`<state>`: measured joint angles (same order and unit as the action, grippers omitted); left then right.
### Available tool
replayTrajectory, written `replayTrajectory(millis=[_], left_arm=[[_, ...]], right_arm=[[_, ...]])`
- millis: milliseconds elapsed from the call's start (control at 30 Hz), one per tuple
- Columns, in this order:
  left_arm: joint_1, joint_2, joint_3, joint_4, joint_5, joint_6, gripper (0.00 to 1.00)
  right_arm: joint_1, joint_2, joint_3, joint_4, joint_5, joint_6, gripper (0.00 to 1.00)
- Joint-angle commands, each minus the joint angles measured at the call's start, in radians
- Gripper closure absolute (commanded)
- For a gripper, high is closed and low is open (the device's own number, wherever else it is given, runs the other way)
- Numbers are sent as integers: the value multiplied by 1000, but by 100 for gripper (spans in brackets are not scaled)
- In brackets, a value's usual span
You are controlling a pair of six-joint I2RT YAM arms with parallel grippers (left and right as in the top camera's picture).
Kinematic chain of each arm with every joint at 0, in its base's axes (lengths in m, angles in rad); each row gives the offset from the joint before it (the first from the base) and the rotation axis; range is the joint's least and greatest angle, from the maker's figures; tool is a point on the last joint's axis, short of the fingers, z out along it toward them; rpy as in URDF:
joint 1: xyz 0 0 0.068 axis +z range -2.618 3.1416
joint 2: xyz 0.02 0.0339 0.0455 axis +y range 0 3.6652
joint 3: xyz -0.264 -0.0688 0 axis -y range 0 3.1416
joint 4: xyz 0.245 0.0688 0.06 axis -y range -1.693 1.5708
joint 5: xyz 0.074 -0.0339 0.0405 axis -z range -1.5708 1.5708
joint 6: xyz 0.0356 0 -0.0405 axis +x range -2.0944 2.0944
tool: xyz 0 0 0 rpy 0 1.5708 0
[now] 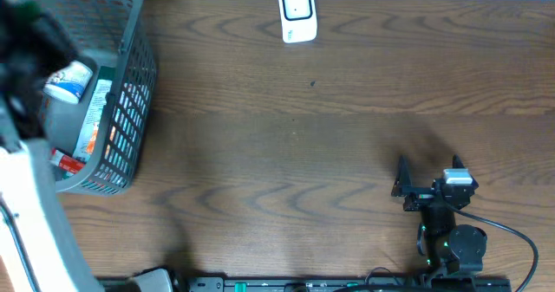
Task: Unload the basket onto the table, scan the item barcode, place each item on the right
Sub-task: 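Reach the left gripper into the basket and grasp the green-lidded jar, then carry the jar with the left gripper and set it near the right arm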
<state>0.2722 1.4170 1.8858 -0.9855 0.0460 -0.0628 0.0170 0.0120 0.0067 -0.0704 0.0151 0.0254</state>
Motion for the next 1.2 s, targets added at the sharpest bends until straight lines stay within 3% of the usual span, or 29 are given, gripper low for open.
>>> replayTrajectory(millis=[0,267,667,867,1100,1167], left_arm=[[-216,-33,22,-48,-3,-98,43],[-703,150,-114,-71,-14,-233,44],[-1094,639,-144,110,-10,-368,44],[-1160,728,-144,233,-10,-458,45],[-1171,792,-151,311,-7,-783,47],[-1180,795,-151,334,10,-789,47]], right_arm=[[-11,-5,-1,-4,-5,-11,1],[-11,-5,-1,-4,-5,-11,1],[-11,-5,-1,-4,-5,-11,1],[-11,-5,-1,-4,-5,-11,1],[-11,-5,-1,-4,-5,-11,1],[-11,-5,-1,-4,-5,-11,1]])
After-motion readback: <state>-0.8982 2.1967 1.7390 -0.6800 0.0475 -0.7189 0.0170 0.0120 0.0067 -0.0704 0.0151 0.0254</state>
